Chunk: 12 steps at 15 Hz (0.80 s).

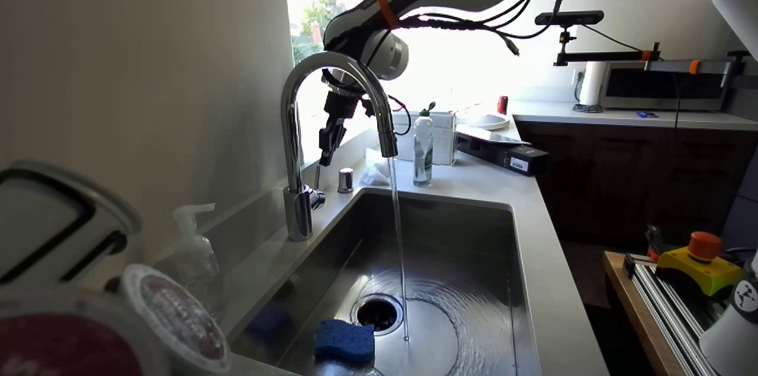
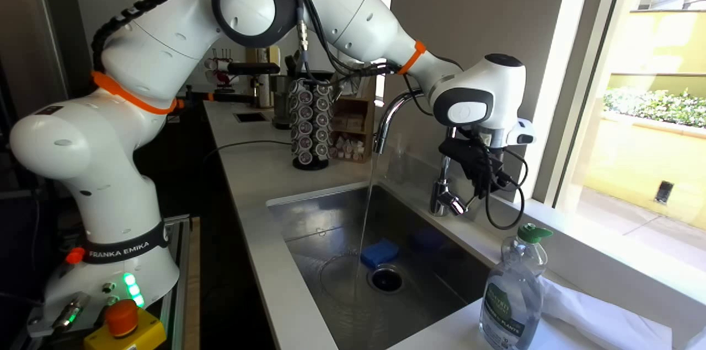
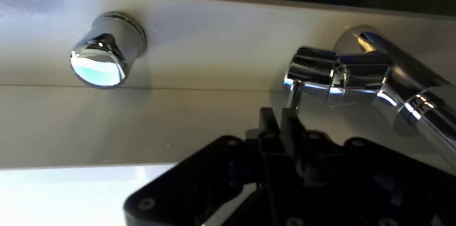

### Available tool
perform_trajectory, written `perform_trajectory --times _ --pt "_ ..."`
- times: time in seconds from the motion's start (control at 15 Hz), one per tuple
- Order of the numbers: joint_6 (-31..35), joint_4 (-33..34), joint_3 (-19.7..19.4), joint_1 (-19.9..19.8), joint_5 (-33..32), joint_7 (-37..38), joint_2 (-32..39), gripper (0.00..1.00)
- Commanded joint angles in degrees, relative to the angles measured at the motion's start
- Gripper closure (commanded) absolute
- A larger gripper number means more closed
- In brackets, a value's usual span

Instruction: Push the faucet handle to the right.

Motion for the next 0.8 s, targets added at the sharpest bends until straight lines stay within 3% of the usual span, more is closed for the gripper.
perform_trajectory --times 0.0,0.33,0.4,0.47,0.73 --pt "-3.9 1.2 -1.0 -0.4 -3.1 -1.2 0.7 0.97" --pt "-4.3 1.5 0.7 -2.2 0.0 -2.7 0.2 0.97" --pt "-4.3 1.6 1.1 -2.5 0.7 -2.8 0.1 0.72" --pt "-4.1 1.7 1.4 -2.6 1.3 -2.7 0.1 0.60" --pt "-4.6 3.0 2.2 -2.6 2.9 -2.5 0.6 0.34"
